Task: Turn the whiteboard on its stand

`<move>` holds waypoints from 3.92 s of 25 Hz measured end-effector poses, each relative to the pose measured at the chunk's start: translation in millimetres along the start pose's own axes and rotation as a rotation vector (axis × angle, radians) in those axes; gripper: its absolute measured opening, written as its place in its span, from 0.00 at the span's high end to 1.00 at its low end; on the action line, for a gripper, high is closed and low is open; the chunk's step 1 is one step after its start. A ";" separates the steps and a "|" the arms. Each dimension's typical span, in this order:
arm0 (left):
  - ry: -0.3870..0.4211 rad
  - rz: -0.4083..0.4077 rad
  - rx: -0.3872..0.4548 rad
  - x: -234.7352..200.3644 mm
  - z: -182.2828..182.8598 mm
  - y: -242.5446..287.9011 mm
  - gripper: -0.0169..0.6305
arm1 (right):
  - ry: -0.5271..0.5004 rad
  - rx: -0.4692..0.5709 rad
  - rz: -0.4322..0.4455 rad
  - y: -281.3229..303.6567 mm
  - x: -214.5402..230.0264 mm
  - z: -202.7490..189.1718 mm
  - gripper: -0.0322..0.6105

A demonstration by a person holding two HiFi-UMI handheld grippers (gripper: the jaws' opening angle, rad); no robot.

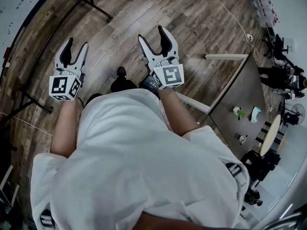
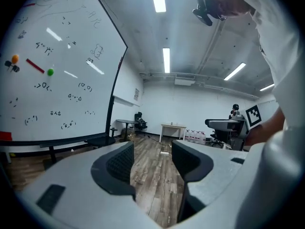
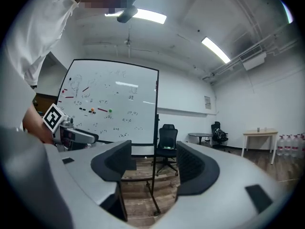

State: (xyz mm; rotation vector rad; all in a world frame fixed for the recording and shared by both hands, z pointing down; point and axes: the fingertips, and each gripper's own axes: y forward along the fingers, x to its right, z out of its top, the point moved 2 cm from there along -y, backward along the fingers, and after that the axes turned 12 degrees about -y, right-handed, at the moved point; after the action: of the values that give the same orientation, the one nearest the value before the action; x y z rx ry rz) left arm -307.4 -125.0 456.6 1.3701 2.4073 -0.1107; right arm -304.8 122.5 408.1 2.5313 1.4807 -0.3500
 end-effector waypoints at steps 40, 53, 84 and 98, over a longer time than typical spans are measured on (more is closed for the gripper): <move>-0.022 0.197 0.153 -173.9 98.4 298.7 0.61 | 0.021 0.004 0.276 373.1 176.9 -48.6 0.51; -0.005 0.326 0.193 -237.3 128.9 320.7 0.61 | 0.030 0.088 0.465 489.9 162.4 -35.2 0.51; -0.070 1.274 0.491 -200.1 151.9 255.9 0.61 | 0.068 0.382 1.397 717.1 58.0 22.9 0.48; -0.131 1.500 0.545 -129.2 113.8 266.5 0.61 | 0.040 0.415 1.605 715.0 27.2 26.8 0.49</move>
State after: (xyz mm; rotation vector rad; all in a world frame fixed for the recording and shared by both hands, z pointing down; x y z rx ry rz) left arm 8.4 -118.4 426.0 2.8462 0.7374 -0.4195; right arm 330.1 -208.5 404.9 3.0271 -0.9277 -0.2841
